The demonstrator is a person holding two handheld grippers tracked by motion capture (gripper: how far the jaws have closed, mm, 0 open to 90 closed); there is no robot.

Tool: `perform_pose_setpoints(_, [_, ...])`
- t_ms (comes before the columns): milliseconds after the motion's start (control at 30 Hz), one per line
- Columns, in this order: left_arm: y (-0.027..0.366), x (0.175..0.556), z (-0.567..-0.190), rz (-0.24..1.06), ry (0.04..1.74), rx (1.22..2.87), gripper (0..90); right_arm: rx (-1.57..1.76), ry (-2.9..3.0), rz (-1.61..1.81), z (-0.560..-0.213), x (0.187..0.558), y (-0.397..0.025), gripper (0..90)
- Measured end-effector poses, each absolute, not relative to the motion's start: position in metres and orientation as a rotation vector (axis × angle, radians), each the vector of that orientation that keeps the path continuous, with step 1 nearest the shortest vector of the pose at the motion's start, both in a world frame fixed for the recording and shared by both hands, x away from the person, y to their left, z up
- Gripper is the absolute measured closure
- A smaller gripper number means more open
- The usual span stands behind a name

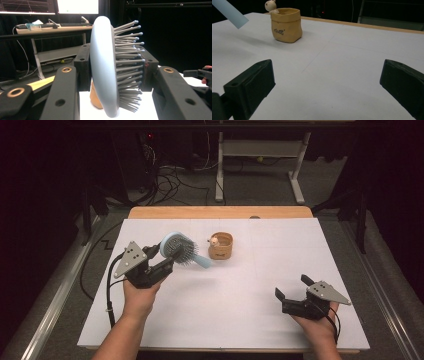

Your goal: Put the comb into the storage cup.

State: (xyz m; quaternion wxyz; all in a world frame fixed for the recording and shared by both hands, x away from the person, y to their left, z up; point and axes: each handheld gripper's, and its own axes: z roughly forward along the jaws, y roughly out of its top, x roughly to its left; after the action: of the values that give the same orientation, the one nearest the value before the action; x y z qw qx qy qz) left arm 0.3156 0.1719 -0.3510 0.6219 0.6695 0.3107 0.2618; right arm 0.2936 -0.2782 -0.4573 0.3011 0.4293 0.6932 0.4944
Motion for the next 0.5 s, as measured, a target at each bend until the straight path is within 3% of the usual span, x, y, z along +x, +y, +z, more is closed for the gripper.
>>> perform_pose_setpoints(500, [0.16, 0.324, -0.332, 0.604, 0.687, 1.526, 56.1, 1.134, 1.834, 1.315, -0.457, 0.293, -0.278, 0.1])
